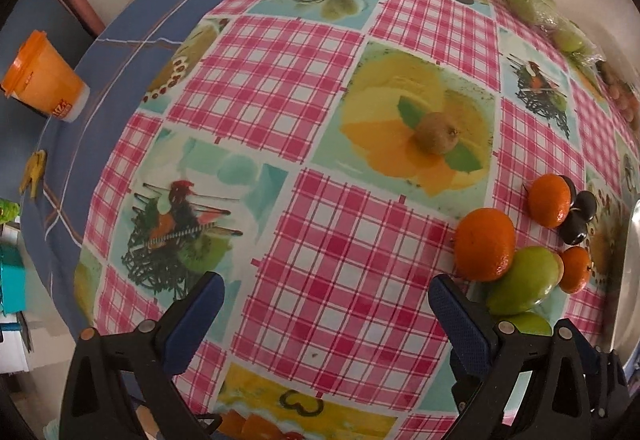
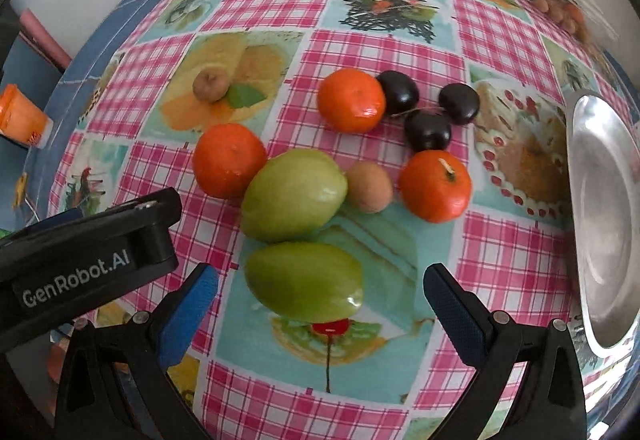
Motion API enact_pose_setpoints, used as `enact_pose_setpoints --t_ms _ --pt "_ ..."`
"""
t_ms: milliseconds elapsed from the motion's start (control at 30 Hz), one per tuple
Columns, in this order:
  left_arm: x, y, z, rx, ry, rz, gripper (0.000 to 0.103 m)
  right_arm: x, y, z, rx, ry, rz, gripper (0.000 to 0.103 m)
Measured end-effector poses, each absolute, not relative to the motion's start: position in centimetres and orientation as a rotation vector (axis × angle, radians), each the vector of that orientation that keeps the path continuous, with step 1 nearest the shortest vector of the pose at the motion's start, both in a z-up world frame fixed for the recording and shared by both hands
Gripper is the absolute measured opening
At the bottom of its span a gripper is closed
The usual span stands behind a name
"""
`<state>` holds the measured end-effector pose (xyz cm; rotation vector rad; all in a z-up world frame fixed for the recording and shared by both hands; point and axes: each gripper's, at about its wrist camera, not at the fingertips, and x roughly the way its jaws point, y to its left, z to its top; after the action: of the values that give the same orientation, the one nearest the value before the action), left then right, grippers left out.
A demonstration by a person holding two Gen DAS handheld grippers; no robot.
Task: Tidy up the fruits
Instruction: 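Grasp a green mango with the right tool while the left tool grasps an orange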
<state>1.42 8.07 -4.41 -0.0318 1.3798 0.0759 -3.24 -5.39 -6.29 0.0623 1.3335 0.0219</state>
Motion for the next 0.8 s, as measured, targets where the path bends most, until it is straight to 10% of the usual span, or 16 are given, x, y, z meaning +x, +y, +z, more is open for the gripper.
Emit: enact_pose_setpoints --t_ms 100,367,800 --pt "1.5 8.4 -4.4 -0.048 1.367 0.067 0.103 -3.6 -5.3 -6.2 0.048 1.323 0.027 0.101" --pt "2.2 10.0 -3.6 -0.117 1.330 0.013 0.103 -3.4 -4.7 -5.2 0.053 1.296 0.050 0.057" --pt "2.2 9.3 -2.6 -0.176 1.280 -0.072 0.103 -3.9 -6.0 -3.1 0.113 1.246 0.077 0.057"
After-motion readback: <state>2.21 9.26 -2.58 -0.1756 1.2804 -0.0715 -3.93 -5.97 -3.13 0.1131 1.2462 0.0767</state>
